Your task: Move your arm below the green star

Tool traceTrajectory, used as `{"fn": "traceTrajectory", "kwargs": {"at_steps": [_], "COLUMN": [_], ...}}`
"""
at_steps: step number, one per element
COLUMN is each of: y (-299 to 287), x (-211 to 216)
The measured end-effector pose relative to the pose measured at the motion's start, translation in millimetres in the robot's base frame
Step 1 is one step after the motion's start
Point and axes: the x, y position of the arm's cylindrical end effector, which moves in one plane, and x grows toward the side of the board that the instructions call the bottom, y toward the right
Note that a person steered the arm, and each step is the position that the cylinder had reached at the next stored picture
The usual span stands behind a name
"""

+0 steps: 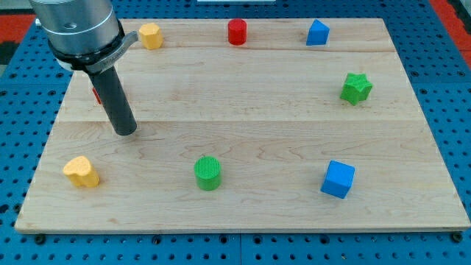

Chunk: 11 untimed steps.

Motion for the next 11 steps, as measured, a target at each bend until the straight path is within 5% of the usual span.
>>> {"fn": "traceTrajectory", "kwargs": {"at_steps": [8, 10, 11], "y": [9.8, 30.3, 99.7], "x": [-31.6, -47.8, -48.0]}}
